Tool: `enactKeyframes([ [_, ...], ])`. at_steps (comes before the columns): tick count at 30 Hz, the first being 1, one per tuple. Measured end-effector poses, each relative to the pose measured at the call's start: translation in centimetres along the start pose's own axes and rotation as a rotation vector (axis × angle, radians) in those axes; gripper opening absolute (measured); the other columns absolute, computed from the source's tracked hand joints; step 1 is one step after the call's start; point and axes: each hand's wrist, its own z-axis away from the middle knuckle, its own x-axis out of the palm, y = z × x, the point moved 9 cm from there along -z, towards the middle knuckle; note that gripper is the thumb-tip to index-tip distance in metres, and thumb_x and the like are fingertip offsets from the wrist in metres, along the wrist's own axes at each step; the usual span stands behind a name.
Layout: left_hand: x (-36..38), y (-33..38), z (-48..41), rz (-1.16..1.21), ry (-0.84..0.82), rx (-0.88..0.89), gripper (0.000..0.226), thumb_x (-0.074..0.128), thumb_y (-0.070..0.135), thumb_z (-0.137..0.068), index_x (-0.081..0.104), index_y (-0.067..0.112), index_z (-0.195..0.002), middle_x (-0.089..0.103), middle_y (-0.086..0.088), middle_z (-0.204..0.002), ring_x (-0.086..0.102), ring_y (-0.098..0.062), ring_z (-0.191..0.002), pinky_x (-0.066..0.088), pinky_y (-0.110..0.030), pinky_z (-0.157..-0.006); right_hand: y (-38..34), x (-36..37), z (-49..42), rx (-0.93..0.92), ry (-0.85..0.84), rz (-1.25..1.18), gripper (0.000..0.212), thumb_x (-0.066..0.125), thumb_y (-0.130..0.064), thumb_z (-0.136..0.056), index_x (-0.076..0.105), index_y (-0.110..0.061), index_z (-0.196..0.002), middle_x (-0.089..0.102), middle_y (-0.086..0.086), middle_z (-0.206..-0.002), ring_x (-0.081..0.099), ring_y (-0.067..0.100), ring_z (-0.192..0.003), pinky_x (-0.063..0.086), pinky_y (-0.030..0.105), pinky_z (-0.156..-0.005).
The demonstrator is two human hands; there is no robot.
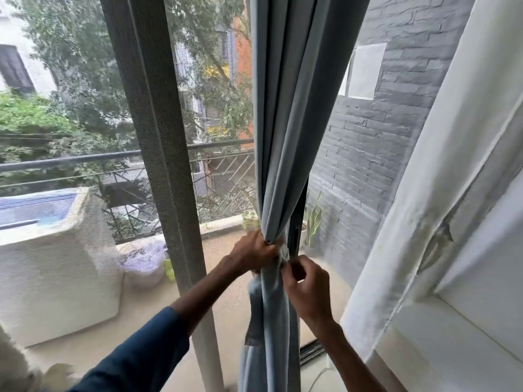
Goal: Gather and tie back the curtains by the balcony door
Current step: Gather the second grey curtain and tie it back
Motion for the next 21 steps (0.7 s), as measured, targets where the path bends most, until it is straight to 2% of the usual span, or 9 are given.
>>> enactKeyframes([
  [1, -0.3, 0.5, 0.1, 0.020, 0.026, 0.035, 0.036, 0.048, 0.052, -0.085, 0.059, 0.017, -0.082, 0.067, -0.008, -0.077, 0.066, -0.022, -0.064, 0.058, -0.041, -0.057, -0.7, -0.5, 0.1, -0.028, 0.035, -0.038, 0.017, 0.071, -0.025, -0.091, 0.065, -0.020, -0.076, 0.069, -0.011, -0.068, 0.066, 0.003, -0.065, 0.045, 0.013, -0.059],
  [3, -0.2, 0.7, -0.1, 0.037, 0.064, 0.064, 0.043, 0.047, 0.055, -0.079, 0.061, 0.015, -0.081, 0.067, -0.010, -0.074, 0.064, -0.022, -0.060, 0.056, -0.042, -0.053, -1.7, -0.2, 0.4, -0.076, -0.008, -0.082, 0.015, 0.072, -0.026, -0.092, 0.067, -0.020, -0.079, 0.070, -0.012, -0.069, 0.067, 0.003, -0.066, 0.049, 0.015, -0.059],
  [6, 0.2, 0.6, -0.2, 0.078, 0.086, 0.035, 0.038, 0.054, 0.049, -0.084, 0.062, 0.012, -0.084, 0.064, -0.006, -0.070, 0.058, -0.016, -0.054, 0.049, -0.026, -0.043, -2.2, 1.2, 0.7, -0.084, -0.102, -0.059, 0.019, 0.075, -0.044, -0.089, 0.065, -0.029, -0.083, 0.071, -0.011, -0.075, 0.068, 0.004, -0.067, 0.051, 0.020, -0.058],
  [9, 0.5, 0.6, -0.1, 0.112, 0.077, 0.004, 0.039, 0.055, 0.050, -0.083, 0.059, 0.012, -0.085, 0.062, -0.006, -0.071, 0.058, -0.016, -0.055, 0.045, -0.023, -0.043, -1.9, 1.6, 1.1, -0.053, -0.155, -0.057, 0.027, 0.074, -0.057, -0.084, 0.065, -0.033, -0.091, 0.071, -0.016, -0.081, 0.068, 0.001, -0.071, 0.052, 0.018, -0.061],
  [11, 0.4, 0.3, -0.1, 0.123, 0.093, -0.024, 0.045, 0.051, 0.057, -0.078, 0.058, 0.013, -0.086, 0.063, -0.006, -0.072, 0.060, -0.017, -0.057, 0.046, -0.023, -0.045, -1.8, 1.8, 1.4, -0.088, -0.154, -0.017, 0.024, 0.074, -0.047, -0.087, 0.067, -0.026, -0.097, 0.070, -0.016, -0.087, 0.065, 0.001, -0.076, 0.053, 0.020, -0.065],
  [13, 0.3, -0.1, -0.2, 0.124, 0.111, -0.057, 0.055, 0.049, 0.062, -0.072, 0.059, 0.011, -0.090, 0.065, -0.007, -0.076, 0.063, -0.020, -0.062, 0.049, -0.026, -0.049, -1.8, 2.1, 1.7, -0.118, -0.147, 0.014, 0.014, 0.071, -0.030, -0.089, 0.065, -0.023, -0.101, 0.070, -0.009, -0.094, 0.066, 0.007, -0.084, 0.055, 0.033, -0.071],
  [15, 0.3, 0.0, -0.2, 0.102, 0.109, -0.055, 0.058, 0.049, 0.063, -0.073, 0.060, 0.011, -0.093, 0.067, -0.009, -0.079, 0.066, -0.024, -0.066, 0.053, -0.031, -0.052, -1.6, 2.2, 1.5, -0.092, -0.147, 0.002, 0.026, 0.069, -0.021, -0.086, 0.066, -0.021, -0.112, 0.071, -0.003, -0.102, 0.068, 0.013, -0.092, 0.056, 0.035, -0.079],
  [18, 0.2, 0.4, -0.1, 0.075, 0.095, -0.034, 0.049, 0.049, 0.059, -0.078, 0.061, 0.013, -0.088, 0.067, -0.010, -0.079, 0.066, -0.023, -0.067, 0.054, -0.034, -0.056, -1.4, 1.7, 1.2, -0.063, -0.140, -0.063, 0.042, 0.073, -0.025, -0.086, 0.066, -0.019, -0.126, 0.073, -0.006, -0.112, 0.069, 0.008, -0.101, 0.054, 0.022, -0.085],
  [21, 0.1, 0.3, 0.0, 0.069, 0.078, -0.048, 0.043, 0.051, 0.054, -0.083, 0.062, 0.014, -0.090, 0.067, -0.009, -0.080, 0.066, -0.023, -0.069, 0.052, -0.031, -0.054, -1.4, 1.9, 1.4, -0.077, -0.168, -0.058, 0.041, 0.074, -0.033, -0.089, 0.065, -0.021, -0.127, 0.070, -0.010, -0.116, 0.065, 0.003, -0.106, 0.053, 0.021, -0.088],
])
